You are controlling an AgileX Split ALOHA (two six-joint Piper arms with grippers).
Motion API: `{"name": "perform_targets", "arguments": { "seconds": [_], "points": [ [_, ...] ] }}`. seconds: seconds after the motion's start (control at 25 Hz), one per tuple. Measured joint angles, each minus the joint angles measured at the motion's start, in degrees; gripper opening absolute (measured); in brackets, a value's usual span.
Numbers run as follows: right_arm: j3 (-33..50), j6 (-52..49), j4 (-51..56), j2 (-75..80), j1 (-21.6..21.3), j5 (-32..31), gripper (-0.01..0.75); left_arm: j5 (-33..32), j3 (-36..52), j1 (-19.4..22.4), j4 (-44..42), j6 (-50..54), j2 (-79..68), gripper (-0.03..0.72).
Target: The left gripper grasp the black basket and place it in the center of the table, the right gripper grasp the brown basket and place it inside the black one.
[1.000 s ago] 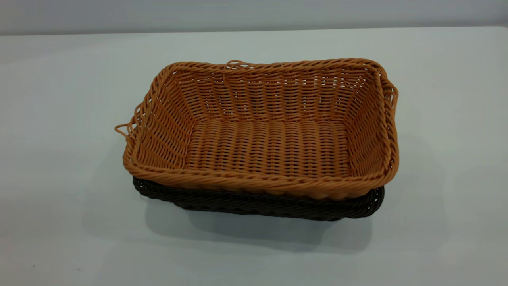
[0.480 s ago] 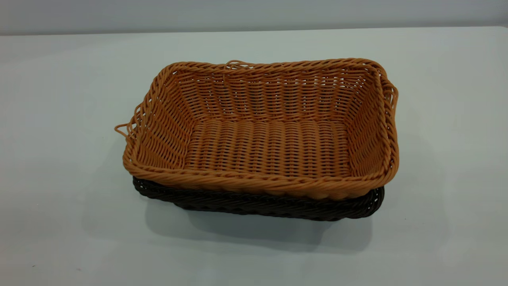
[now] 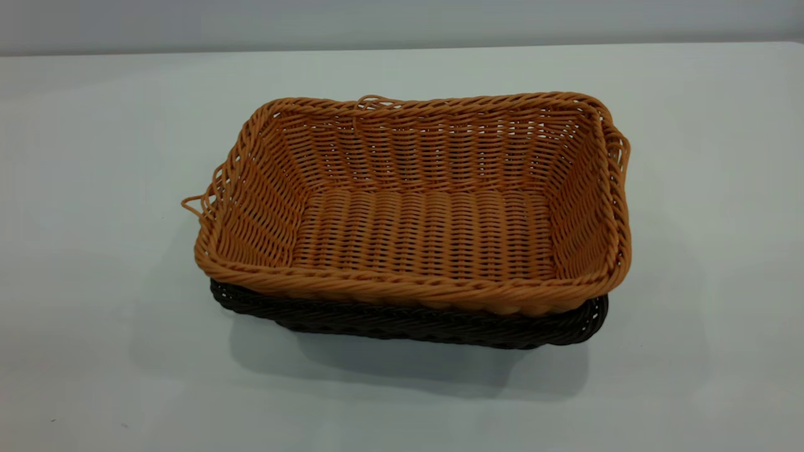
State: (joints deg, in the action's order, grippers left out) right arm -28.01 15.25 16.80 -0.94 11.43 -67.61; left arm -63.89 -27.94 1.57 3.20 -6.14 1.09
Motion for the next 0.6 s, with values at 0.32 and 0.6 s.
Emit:
{"name": "perform_targets", "arguments": {
  "seconds": [0.32,0.6],
  "points": [
    [0.0,0.0,-2.4,0.0,-9.8,1.3,0.581,0.0,0.0,0.0,0.0,0.0,0.0,0.482],
    [0.0,-8.8,-9.1,0.0,-13.3,2.2,0.581,0.0,0.0,0.0,0.0,0.0,0.0,0.482]
  ]
}}
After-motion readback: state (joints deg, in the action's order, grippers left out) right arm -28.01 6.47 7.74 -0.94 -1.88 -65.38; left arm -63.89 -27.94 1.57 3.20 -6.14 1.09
